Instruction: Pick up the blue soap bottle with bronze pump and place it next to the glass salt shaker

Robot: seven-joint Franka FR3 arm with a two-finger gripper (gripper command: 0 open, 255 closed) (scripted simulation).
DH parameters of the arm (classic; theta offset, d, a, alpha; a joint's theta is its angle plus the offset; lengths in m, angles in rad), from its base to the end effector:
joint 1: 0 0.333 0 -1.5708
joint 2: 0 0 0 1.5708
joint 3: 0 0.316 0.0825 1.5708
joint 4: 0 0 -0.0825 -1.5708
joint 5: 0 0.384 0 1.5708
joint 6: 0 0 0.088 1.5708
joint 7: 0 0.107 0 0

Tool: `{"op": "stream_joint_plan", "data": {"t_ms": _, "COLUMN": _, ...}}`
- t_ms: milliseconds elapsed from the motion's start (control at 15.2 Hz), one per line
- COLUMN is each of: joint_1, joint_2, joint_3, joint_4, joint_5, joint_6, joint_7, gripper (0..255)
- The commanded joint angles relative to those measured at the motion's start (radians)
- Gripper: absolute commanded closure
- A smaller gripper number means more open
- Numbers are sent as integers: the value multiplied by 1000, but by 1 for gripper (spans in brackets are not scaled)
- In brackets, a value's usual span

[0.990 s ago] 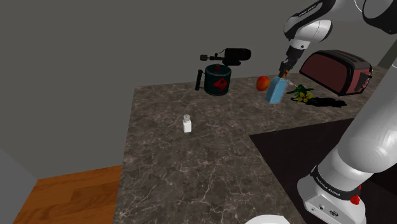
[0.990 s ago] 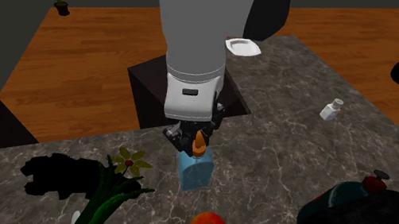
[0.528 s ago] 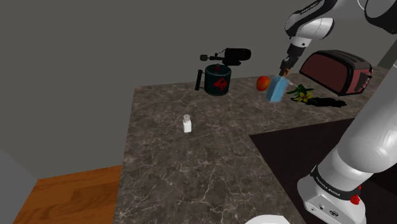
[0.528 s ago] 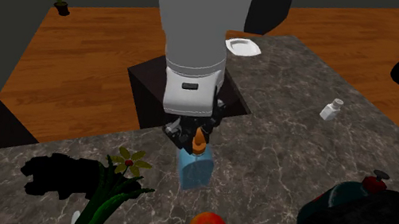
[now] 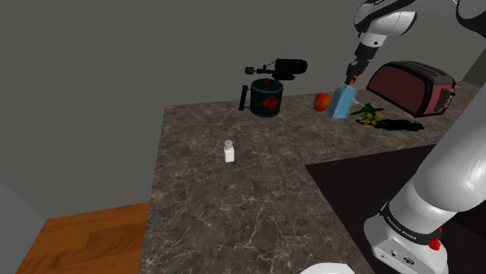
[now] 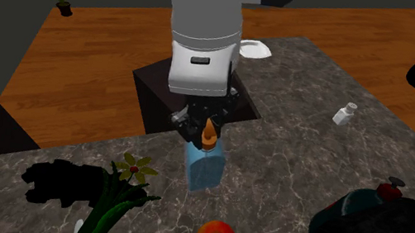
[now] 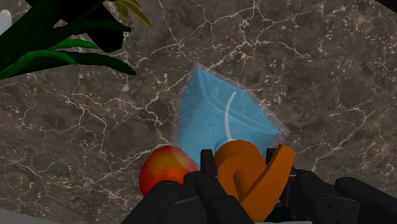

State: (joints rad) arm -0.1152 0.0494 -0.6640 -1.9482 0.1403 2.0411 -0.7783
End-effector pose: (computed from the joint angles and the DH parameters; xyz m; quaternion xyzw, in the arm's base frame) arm 0.4163 -0.3942 0.4638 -0.9980 0.0298 -0.0533 0.0151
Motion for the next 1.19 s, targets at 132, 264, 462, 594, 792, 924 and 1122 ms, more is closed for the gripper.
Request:
{"op": "stream_joint_plan", "data": {"t_ms": 132, "joint_1": 2, "joint_2": -17, "joint_3": 1, "joint_4": 39, "joint_5": -15, "joint_6": -51, "joint_7": 15, "gripper": 255}}
{"op": "stream_joint_plan", "data": {"t_ms": 264, "joint_1": 3, "joint_2": -23, "joint_3": 1, "joint_4": 60, "joint_5": -20, "joint_6": -76, "joint_7": 20, "gripper": 255}}
{"op": "stream_joint_plan", "data": {"t_ms": 462, "joint_1": 3, "joint_2": -29, "joint_3": 1, "joint_4": 94, "joint_5": -27, "joint_6": -115, "joint_7": 27, "gripper": 255}}
{"op": "stream_joint_plan", "data": {"t_ms": 594, "joint_1": 4, "joint_2": -33, "joint_3": 1, "joint_4": 118, "joint_5": -30, "joint_6": -141, "joint_7": 31, "gripper": 255}}
{"op": "stream_joint_plan", "data": {"t_ms": 792, "joint_1": 4, "joint_2": -35, "joint_3": 1, "joint_4": 155, "joint_5": -33, "joint_6": -181, "joint_7": 36, "gripper": 255}}
{"op": "stream_joint_plan", "data": {"t_ms": 924, "joint_1": 3, "joint_2": -36, "joint_3": 0, "joint_4": 182, "joint_5": -34, "joint_6": -207, "joint_7": 38, "gripper": 255}}
{"op": "stream_joint_plan", "data": {"t_ms": 1122, "joint_1": 3, "joint_2": -34, "joint_3": 0, "joint_4": 224, "joint_5": -34, "joint_6": -248, "joint_7": 41, "gripper": 255}}
